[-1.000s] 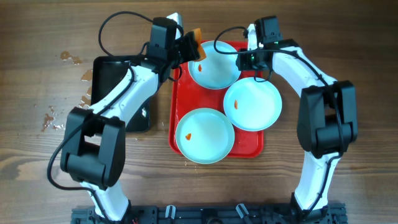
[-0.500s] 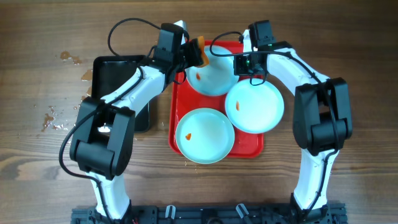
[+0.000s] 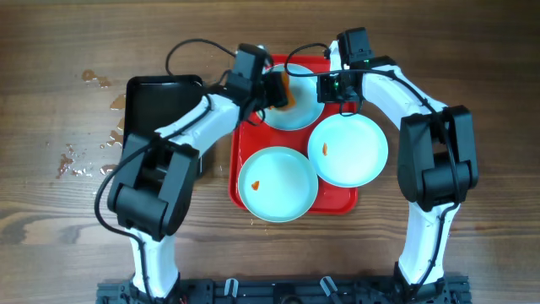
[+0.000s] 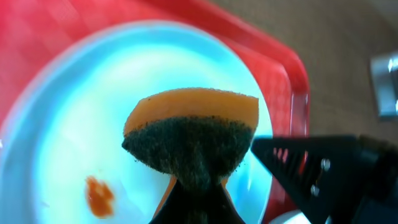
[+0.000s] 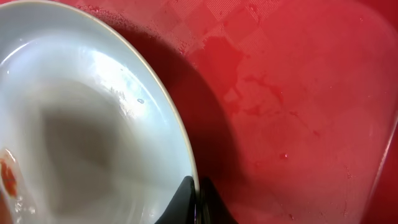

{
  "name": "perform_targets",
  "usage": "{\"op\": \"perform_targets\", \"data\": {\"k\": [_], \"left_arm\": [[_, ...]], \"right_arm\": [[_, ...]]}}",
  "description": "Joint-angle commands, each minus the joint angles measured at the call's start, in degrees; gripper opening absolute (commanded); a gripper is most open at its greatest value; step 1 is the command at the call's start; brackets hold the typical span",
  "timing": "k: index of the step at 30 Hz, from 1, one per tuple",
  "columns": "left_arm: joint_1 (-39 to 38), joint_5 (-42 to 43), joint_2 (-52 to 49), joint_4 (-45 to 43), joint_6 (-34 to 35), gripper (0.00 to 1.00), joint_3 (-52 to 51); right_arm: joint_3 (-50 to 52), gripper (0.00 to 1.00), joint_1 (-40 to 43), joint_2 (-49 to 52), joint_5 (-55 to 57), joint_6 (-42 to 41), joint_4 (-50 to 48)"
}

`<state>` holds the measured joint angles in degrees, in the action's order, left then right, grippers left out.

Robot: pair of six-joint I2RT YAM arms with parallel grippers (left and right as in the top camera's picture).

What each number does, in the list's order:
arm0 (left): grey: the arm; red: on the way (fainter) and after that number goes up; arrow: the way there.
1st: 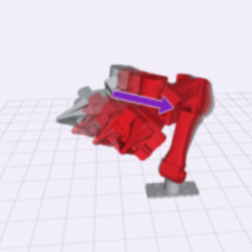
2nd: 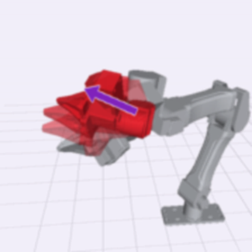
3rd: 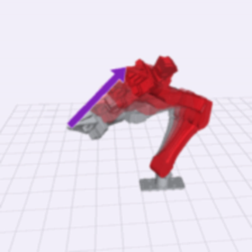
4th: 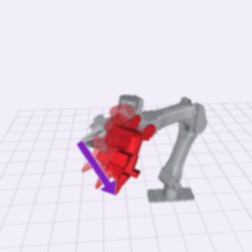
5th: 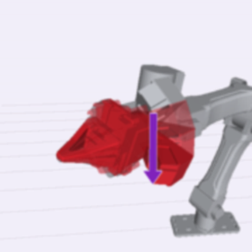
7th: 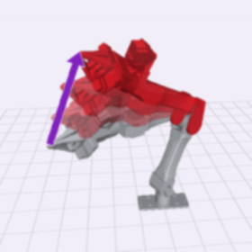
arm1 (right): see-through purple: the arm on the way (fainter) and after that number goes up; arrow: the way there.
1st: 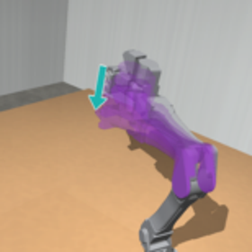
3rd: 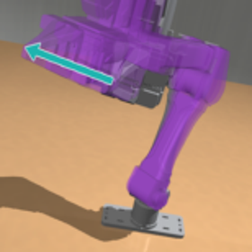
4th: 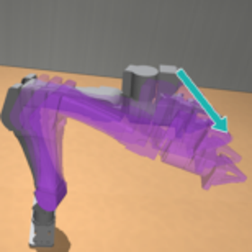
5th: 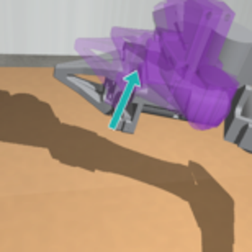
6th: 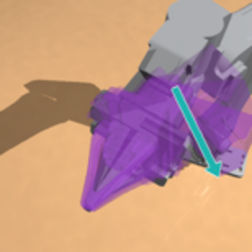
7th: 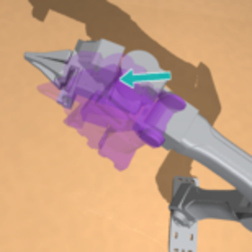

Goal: Clean dirty plates on tray and stack at the side
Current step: 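Scrub the top plate with the sponge while right gripper holds it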

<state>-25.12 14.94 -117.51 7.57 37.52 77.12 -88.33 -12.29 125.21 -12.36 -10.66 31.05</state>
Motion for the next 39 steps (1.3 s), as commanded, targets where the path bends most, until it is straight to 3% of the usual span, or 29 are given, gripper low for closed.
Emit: {"op": "perform_targets", "data": {"k": [1,7,17,25,34,39], "left_arm": [[-2.3,-3.0,-2.7,0.0,1.9,0.04,0.9],[-1.3,-5.9,-7.6,-0.2,1.6,0.04,0.9],[1.8,-15.5,-8.1,7.2,-8.7,0.04,1.0],[1.7,-25.0,-8.1,22.3,-10.3,0.04,11.2],[1.6,-24.8,-8.1,37.4,-8.3,0.04,26.0],[1.7,-21.6,-6.4,40.9,-6.9,0.04,27.6]], "right_arm": [[-0.3,0.05,-0.3,1.0,1.7,0.0,0.2],[-0.3,0.05,-0.3,1.0,1.6,-0.1,0.3],[-0.3,0.04,-0.3,1.0,1.7,-0.6,1.2],[-0.3,0.04,-0.3,1.0,1.7,-1.6,1.4],[-0.3,0.04,-0.3,1.0,1.7,-1.5,1.6],[-0.3,0.04,-0.3,1.0,1.8,-1.5,1.5]]}}
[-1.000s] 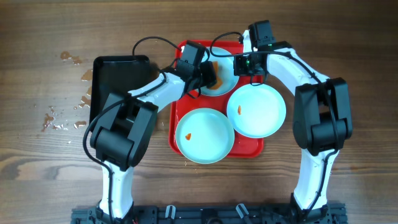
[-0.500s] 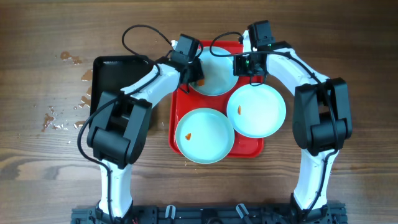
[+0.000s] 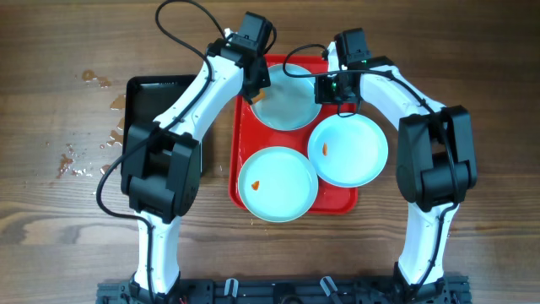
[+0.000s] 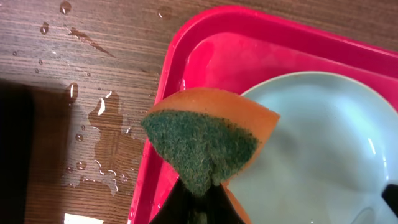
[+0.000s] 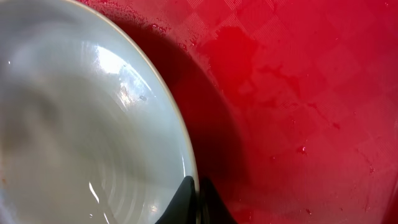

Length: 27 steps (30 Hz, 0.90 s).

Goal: Clean dirty plates on tray and stack at the side
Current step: 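Scrub the top plate with the sponge while right gripper holds it, then return the sponge to the black tray with left gripper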

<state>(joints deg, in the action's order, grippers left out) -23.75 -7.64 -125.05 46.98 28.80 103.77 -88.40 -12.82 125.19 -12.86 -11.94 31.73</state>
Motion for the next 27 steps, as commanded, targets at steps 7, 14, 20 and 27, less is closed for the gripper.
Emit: {"op": "perform_targets", "data": {"k": [7,14,20,27], "left_arm": [[4.2,1.2,8.4,11.9,2.1,0.04,0.9],[14.4,1.1,13.5,25.9,1.0,0.04,0.7],[22.1,0.5,13.5,23.0,-1.6,0.04,-9.8],[28.8,0.5,13.5,15.3,-1.6,0.04,-22.4]], "right_arm": [[-0.5,0.04,0.2,-1.5,4.1,0.2,0.4],[-0.5,0.04,0.2,-2.1,4.3,1.4,0.9],[-0.5,0.04,0.2,-3.3,4.6,3.0,3.0],[-0.5,0.04,-2.9,-11.3,19.4,4.9,4.4]]}}
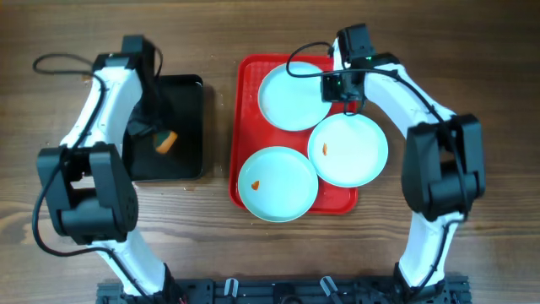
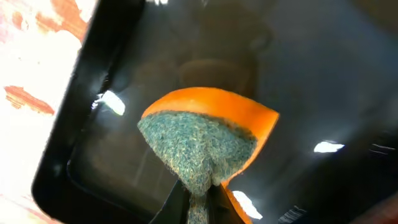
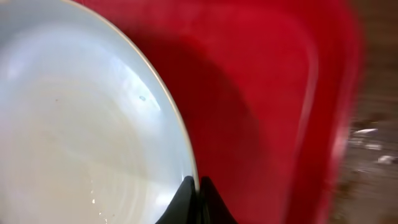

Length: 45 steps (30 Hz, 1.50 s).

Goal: Clean dirty plates on tray and stack at the side
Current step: 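Return the sponge to the black tray with left gripper, then lift the top plate with right gripper and carry it right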

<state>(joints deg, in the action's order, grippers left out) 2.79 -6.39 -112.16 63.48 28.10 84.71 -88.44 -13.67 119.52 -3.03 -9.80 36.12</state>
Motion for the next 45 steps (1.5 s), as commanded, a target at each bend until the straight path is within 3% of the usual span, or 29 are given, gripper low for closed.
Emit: {"op": "perform_targets", "data": {"k": [1,11,16,21,23,24,34,45], "left_arm": [[2.6,-0.7,0.6,-1.2,-0.9,0.04,-3.9],[2.6,-0.7,0.6,-4.4,-0.9,0.14,-4.0],[2.6,-0.7,0.6,-5.1,-0.9,0.2,-4.0],[2.6,-0.7,0.6,-5.0,-0.9,0.6,-4.0],[2.6,-0.7,0.6,-5.0,-0.9,0.95,-4.0],[2.6,-0.7,0.6,-5.0,-0.9,1.0,-4.0],[2.6,-0.7,0.6,-5.0,-0.9,1.0,-4.0],[2.6,-0.7,0.6,-5.0,-0.9,1.0,-4.0]], "right_arm": [[-0.5,0.04,-3.0,-6.6,12.5,3.1,0.2],[-0.5,0.04,-16.2,-13.2,46.4,10.2,1.0],[-0.5,0.04,-22.0,-13.2,53.2,13.4,1.1],[-0.5,0.04,-26.3,-13.2,59.2,17.8,1.2],[-0.5,0.04,-27.8,-13.2,61.5,17.8,1.2],[-0.5,0.04,-28.2,-13.2,62.1,17.9,1.2],[-0.5,0.04,-31.5,-13.2,72.6,19.1,0.8],[-0.5,0.04,-31.8,-13.2,74.8,21.3,-1.4]]}}
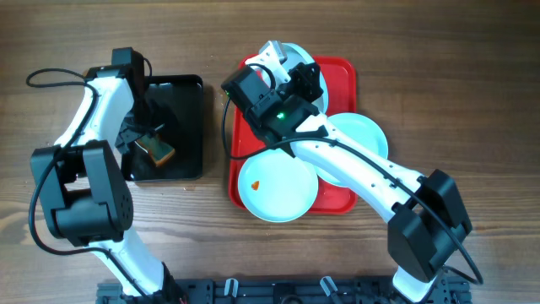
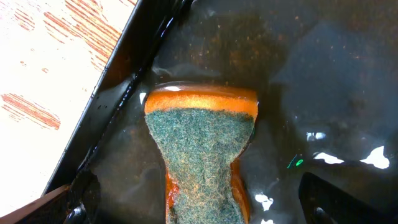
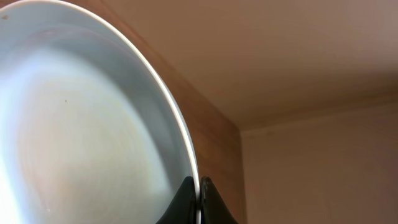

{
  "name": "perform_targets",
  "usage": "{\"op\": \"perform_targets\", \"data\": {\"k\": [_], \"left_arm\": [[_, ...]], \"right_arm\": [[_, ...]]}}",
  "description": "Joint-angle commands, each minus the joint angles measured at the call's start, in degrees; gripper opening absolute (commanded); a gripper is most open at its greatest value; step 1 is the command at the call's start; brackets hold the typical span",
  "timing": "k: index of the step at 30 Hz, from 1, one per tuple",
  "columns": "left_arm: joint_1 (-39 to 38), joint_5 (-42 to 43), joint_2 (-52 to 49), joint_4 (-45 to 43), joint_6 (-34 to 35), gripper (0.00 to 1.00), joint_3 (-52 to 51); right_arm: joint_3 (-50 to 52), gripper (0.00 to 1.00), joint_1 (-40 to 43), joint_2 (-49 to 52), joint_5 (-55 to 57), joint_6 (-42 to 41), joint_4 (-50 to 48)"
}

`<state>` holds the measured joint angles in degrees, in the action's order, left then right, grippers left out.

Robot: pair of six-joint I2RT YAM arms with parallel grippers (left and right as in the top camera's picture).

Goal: Clean dirty plates on tray and stack at the side
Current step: 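Lift the top plate with right gripper and carry it right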

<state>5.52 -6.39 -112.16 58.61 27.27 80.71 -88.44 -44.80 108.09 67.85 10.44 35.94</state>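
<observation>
An orange sponge with a green scouring face (image 2: pixel 199 143) lies in the water of the black tray (image 1: pixel 181 101). My left gripper (image 2: pixel 202 202) is open around it, fingers wide apart on either side. My right gripper (image 3: pixel 199 186) is shut on the rim of a clean pale-blue plate (image 3: pixel 81 112). That plate (image 1: pixel 287 56) is held raised and tilted over the rear left of the red tray (image 1: pixel 337 72). Two plates stay on the red tray: the front one (image 1: pixel 283 190) with an orange stain, the right one (image 1: pixel 367 139) partly hidden by my right arm.
The wooden table (image 1: pixel 472 101) lies on both sides of the trays. The black tray stands left of the red tray with a narrow gap between them. My right arm crosses diagonally over the red tray.
My left gripper has opened and the sponge now lies in the black tray's water. My right gripper has lifted the clean plate off the red tray and tilted it, the arm now reaching left.
The sponge was held over the stained rear plate while my right gripper pinched that plate's rim. Then the plate looked clean and the sponge was at the red tray's left edge, then over the black tray. Now the sponge is released and the plate is raised.
</observation>
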Motion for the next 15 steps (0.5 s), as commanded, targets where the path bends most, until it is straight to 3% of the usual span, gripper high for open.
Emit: {"op": "perform_targets", "data": {"k": [1,15], "left_arm": [[-0.2,-0.7,0.6,-0.2,-0.1,1.0,0.0],[-0.2,-0.7,0.6,-0.2,-0.1,1.0,0.0]], "right_arm": [[-0.5,0.04,-1.0,-1.7,4.2,2.0,-1.7],[-0.5,0.04,-3.3,-3.8,4.3,4.6,-5.7]]}}
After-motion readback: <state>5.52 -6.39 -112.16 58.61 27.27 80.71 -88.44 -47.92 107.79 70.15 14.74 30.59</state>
